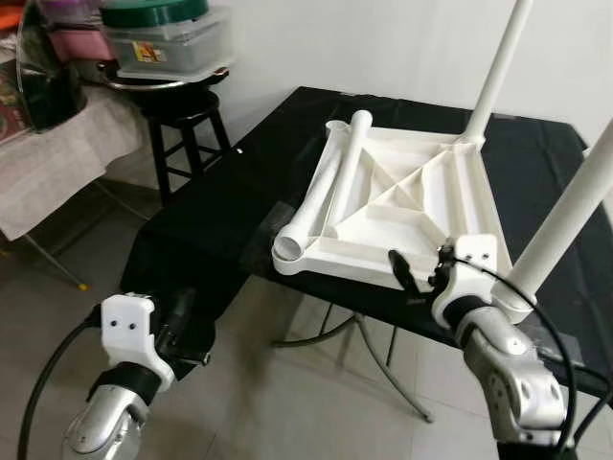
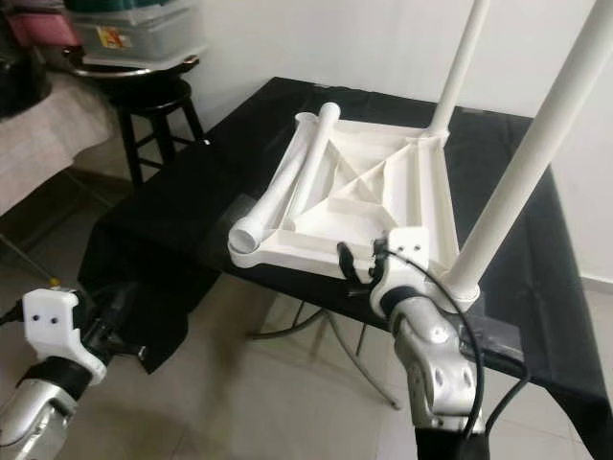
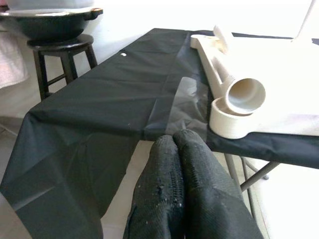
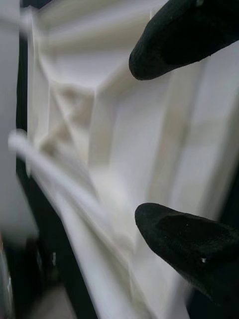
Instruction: Building children table
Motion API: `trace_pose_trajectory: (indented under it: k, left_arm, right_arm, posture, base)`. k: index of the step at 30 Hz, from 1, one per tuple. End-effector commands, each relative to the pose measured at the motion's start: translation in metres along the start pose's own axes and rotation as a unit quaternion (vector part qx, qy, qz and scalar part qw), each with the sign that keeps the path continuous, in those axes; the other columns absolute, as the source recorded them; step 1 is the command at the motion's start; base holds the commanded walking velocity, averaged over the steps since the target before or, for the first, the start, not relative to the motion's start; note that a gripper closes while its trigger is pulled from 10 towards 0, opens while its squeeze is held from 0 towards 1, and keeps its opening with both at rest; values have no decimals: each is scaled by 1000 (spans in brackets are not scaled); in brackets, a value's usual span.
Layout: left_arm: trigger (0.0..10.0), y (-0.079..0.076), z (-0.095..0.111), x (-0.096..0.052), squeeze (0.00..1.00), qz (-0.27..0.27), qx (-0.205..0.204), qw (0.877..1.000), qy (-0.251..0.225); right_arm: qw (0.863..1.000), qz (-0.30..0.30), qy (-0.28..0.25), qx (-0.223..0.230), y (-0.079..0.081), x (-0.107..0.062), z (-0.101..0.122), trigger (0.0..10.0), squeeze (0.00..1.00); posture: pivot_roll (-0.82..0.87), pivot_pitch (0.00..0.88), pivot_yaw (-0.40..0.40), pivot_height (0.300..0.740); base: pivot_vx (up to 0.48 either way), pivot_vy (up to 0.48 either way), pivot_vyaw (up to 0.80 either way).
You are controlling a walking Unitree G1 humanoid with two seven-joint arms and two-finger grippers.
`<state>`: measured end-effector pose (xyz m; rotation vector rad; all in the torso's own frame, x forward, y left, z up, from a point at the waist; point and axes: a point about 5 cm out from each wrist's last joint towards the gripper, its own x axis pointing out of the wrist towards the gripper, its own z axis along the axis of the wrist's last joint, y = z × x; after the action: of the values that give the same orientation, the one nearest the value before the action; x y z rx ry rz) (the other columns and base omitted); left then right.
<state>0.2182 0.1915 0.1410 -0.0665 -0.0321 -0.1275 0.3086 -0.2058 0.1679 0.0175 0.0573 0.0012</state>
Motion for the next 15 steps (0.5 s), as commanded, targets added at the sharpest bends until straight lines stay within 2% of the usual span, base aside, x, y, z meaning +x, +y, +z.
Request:
trace_pose_trajectory:
  k: [1,3,4,5,6,9,12,13,14,15]
  left_arm:
    - [10000,-1,0,-2,0,-2,-2,1000,2]
    - [10000,-2,0,-3,0,-3,-2,1000,2]
    - [10000,-2,0,-3,0,-3,-2,1000,2]
    - [10000,-2,0,-3,0,-4,-2,1000,2]
    - [10000,-2,0,-3,0,-4,-2,1000,2]
    - [10000,-3,0,-3,0,-6,-3,1000,2]
    - [10000,-3,0,-3,0,-6,-3,1000,2]
    - [10000,-3,0,-3,0,-7,-3,1000,2]
    - [10000,-3,0,-3,0,-7,-3,1000,2]
    - [10000,-3,0,-3,0,-7,-3,1000,2]
  right_arm:
    - [999,-33,4,4,-12,1,-3,10000,0]
    - [995,-99,9,0,-36,2,0,10000,0]
    - [995,-99,9,0,-36,2,0,10000,0]
    - [992,-129,11,-8,-49,1,1,10000,0]
    - [992,-129,11,-8,-49,1,1,10000,0]
    - [974,-219,19,-48,-86,-7,3,10000,0]
    - [970,-237,20,-50,-95,-9,4,10000,0]
    - [965,-258,15,-50,-107,-10,6,10000,0]
    - [965,-258,15,-50,-107,-10,6,10000,0]
    - [960,-273,10,-54,-116,-11,10,10000,0]
  posture:
    - [-96,78,3,740]
    - [-97,80,2,740]
    - [-97,80,2,740]
    - [-98,79,1,740]
    - [-98,79,1,740]
    - [-101,73,0,740]
    - [-101,73,0,740]
    - [-101,73,0,740]
    - [-101,73,0,740]
    - [-100,70,3,740]
  base:
    - [0,0,0]
    - [0,0,0]
    - [0,0,0]
    - [0,0,0]
    - [0,0,0]
    - [0,0,0]
    - [0,0,0]
    - [0,0,0]
    - [0,0,0]
    - [0,0,0]
